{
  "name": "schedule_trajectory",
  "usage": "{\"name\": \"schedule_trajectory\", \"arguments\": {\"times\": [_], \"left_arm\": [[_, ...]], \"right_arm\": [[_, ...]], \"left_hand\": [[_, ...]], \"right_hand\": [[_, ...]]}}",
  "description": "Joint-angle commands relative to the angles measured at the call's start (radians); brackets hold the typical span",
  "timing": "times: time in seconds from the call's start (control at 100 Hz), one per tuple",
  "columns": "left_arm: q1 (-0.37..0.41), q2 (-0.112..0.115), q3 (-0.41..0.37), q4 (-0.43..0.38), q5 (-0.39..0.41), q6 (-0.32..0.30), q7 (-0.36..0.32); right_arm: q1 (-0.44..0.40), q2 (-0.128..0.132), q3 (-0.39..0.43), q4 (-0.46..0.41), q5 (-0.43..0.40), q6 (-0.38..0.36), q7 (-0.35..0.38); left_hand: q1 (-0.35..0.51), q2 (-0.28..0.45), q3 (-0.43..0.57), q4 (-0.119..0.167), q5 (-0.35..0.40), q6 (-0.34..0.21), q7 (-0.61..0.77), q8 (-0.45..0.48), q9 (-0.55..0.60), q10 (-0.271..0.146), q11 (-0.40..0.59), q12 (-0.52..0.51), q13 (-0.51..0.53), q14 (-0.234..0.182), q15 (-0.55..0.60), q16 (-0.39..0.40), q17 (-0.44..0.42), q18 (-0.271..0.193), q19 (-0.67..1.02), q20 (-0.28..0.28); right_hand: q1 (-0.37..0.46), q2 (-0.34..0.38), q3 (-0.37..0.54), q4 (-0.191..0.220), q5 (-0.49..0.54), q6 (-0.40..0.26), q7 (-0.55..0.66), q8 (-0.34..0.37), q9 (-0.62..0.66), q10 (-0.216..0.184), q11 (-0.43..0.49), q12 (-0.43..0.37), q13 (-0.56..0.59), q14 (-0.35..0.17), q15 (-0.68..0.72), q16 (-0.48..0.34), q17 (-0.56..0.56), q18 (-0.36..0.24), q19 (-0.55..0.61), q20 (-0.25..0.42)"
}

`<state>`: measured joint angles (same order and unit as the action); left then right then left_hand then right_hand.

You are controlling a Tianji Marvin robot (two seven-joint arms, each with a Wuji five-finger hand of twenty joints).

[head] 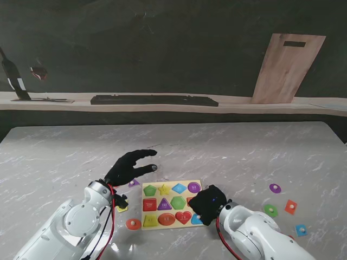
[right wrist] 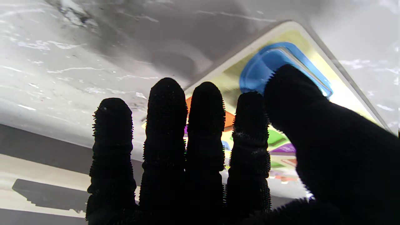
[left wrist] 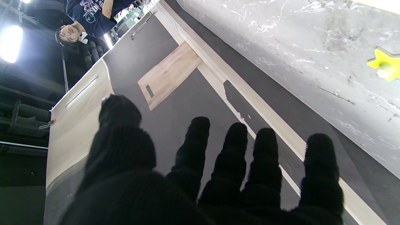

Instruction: Fit puzzle pieces into a puzzle board

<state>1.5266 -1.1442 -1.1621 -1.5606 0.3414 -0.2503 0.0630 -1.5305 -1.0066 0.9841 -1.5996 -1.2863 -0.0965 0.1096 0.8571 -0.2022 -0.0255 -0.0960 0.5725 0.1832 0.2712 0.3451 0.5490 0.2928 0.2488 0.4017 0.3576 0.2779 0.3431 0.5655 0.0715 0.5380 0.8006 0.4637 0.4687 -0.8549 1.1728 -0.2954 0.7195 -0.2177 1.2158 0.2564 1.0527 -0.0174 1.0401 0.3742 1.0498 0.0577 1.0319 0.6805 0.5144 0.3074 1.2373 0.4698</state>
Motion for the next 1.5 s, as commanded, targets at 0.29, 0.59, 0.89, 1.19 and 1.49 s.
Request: {"name": "schedule_trajectory", "arguments": {"times": [0.29, 0.59, 0.89, 1.19, 1.49], "left_arm": [[0.004, 0.002, -0.002, -0.01, -0.009, 0.005, -0.012], [0.006, 0.003, -0.004, -0.013, -0.009, 0.005, -0.013], [0.0, 0.004, 0.002, -0.01, -0.012, 0.015, -0.022], [-0.006, 0.006, 0.011, -0.008, -0.004, 0.028, -0.03], [-0.005, 0.002, 0.01, -0.007, 0.018, 0.033, -0.004]], "right_arm": [[-0.041, 0.01, 0.033, -0.027, -0.051, -0.003, 0.007], [-0.093, 0.009, 0.117, -0.073, -0.093, -0.038, -0.012], [-0.214, 0.006, 0.319, -0.184, -0.113, -0.148, 0.027], [-0.39, 0.0, 0.516, -0.285, -0.201, -0.162, 0.09], [-0.505, -0.009, 0.627, -0.323, -0.304, -0.106, 0.114]], "left_hand": [[-0.014, 0.034, -0.009, 0.032, 0.04, -0.024, -0.005, 0.013, 0.019, -0.005, -0.003, 0.014, 0.04, 0.006, 0.027, 0.015, -0.005, -0.172, 0.023, 0.002], [-0.015, 0.034, -0.01, 0.032, 0.043, -0.023, -0.004, 0.015, 0.021, -0.004, -0.003, 0.016, 0.043, 0.008, 0.029, 0.016, -0.003, -0.171, 0.024, 0.001], [-0.014, 0.035, -0.009, 0.033, 0.046, -0.022, -0.003, 0.016, 0.024, -0.004, -0.003, 0.017, 0.044, 0.01, 0.03, 0.017, -0.004, -0.171, 0.023, 0.001], [-0.015, 0.038, -0.009, 0.033, 0.045, -0.022, -0.004, 0.017, 0.02, -0.005, -0.004, 0.017, 0.041, 0.008, 0.03, 0.017, -0.006, -0.172, 0.023, 0.0], [-0.015, 0.036, -0.009, 0.032, 0.048, -0.022, -0.002, 0.018, 0.022, -0.005, -0.002, 0.018, 0.042, 0.009, 0.032, 0.019, -0.005, -0.17, 0.026, 0.001]], "right_hand": [[-0.154, -0.016, 0.014, 0.156, -0.252, 0.13, -0.235, 0.207, -0.2, -0.011, 0.063, 0.124, -0.114, -0.025, -0.003, 0.017, -0.061, -0.016, -0.01, 0.011], [-0.231, 0.053, -0.042, 0.145, -0.414, 0.146, -0.283, 0.181, -0.368, -0.003, 0.038, 0.126, -0.196, -0.018, -0.048, -0.003, -0.126, -0.024, -0.041, 0.009], [-0.224, 0.126, -0.086, 0.166, -0.36, -0.054, -0.282, 0.189, -0.447, 0.031, -0.013, 0.109, -0.264, -0.009, -0.111, -0.031, -0.168, -0.034, -0.076, 0.0], [-0.18, 0.077, -0.02, 0.17, -0.28, 0.105, -0.238, 0.213, -0.403, 0.005, 0.026, 0.124, -0.231, -0.026, -0.085, -0.022, -0.136, -0.043, -0.062, 0.007], [-0.221, 0.089, -0.034, 0.161, -0.16, 0.085, -0.193, 0.229, -0.303, -0.004, 0.048, 0.128, -0.168, -0.019, -0.034, 0.003, -0.091, -0.036, -0.035, 0.024]]}}
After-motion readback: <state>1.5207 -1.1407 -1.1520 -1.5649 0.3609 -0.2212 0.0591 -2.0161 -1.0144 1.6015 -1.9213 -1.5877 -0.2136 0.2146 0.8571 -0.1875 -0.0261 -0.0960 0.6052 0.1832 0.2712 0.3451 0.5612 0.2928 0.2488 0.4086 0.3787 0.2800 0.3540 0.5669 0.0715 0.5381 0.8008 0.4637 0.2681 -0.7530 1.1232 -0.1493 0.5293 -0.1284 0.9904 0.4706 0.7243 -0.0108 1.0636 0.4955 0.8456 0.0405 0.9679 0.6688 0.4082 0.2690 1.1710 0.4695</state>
